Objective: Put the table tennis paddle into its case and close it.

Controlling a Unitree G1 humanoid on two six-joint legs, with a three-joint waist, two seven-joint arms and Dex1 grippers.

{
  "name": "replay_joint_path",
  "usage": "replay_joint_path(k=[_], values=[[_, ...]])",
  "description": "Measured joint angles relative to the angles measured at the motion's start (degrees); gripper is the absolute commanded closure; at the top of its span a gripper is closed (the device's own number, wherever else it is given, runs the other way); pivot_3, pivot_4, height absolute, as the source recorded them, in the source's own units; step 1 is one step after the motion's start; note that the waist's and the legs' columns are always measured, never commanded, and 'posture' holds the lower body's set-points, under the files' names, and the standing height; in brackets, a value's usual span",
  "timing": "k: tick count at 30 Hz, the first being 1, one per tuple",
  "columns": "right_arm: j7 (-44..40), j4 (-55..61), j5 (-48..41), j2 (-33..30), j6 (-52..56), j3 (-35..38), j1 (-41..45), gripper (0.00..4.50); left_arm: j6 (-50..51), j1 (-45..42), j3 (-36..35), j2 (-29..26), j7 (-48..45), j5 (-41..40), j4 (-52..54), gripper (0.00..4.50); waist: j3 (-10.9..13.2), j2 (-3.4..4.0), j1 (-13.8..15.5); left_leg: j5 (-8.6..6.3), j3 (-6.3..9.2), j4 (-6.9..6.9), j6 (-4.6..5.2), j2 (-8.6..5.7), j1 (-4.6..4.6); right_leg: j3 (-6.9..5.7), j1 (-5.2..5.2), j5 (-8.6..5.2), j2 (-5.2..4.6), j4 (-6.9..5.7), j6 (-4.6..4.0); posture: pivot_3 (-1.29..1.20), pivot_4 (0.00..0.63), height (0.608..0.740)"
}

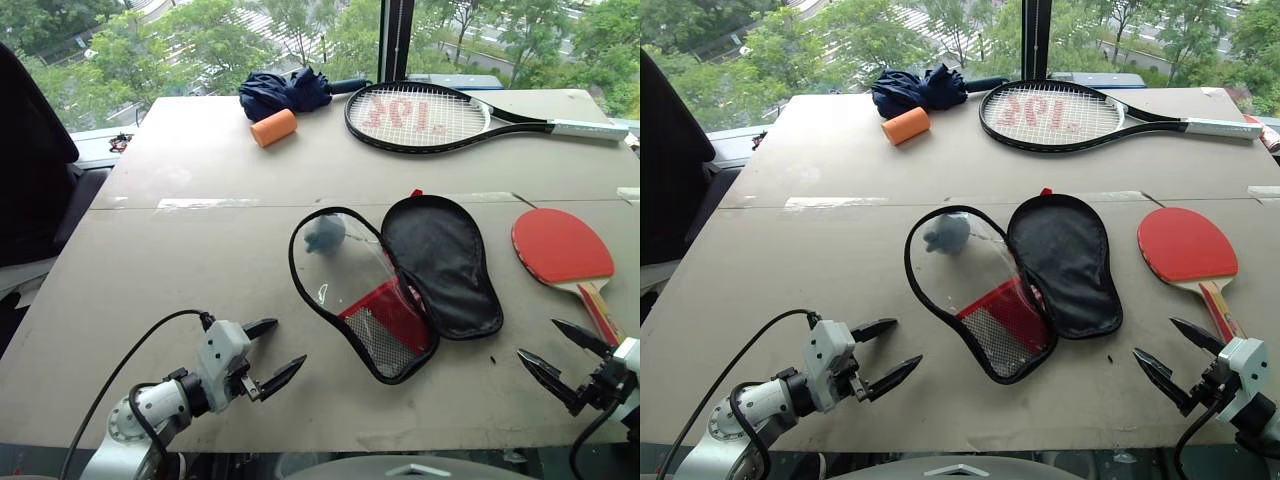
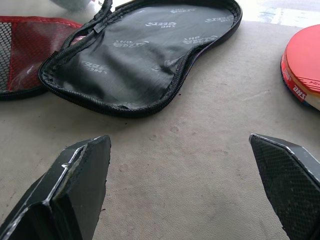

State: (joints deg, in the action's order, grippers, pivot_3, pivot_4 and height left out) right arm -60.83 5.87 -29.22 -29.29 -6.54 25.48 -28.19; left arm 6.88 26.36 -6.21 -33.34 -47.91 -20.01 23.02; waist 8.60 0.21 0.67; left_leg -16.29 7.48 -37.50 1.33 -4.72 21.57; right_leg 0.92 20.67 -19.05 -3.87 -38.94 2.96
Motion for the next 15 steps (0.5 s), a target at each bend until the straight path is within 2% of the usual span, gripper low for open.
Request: replay_joint_path(k=[15], values=[[0.13,-0.15,-0.07,-0.41,-1.28,0.06,-0.59,0.02,0.07,-0.05,0.0,-0.03,-0.97,-2.68,1.1,0.0,0.0,0.0,0.0,0.0,0.0,0.0,0.0,0.0,0.0,0.0,0.0,0.0,0.0,0.0,0.0,0.0,0.15,0.74]])
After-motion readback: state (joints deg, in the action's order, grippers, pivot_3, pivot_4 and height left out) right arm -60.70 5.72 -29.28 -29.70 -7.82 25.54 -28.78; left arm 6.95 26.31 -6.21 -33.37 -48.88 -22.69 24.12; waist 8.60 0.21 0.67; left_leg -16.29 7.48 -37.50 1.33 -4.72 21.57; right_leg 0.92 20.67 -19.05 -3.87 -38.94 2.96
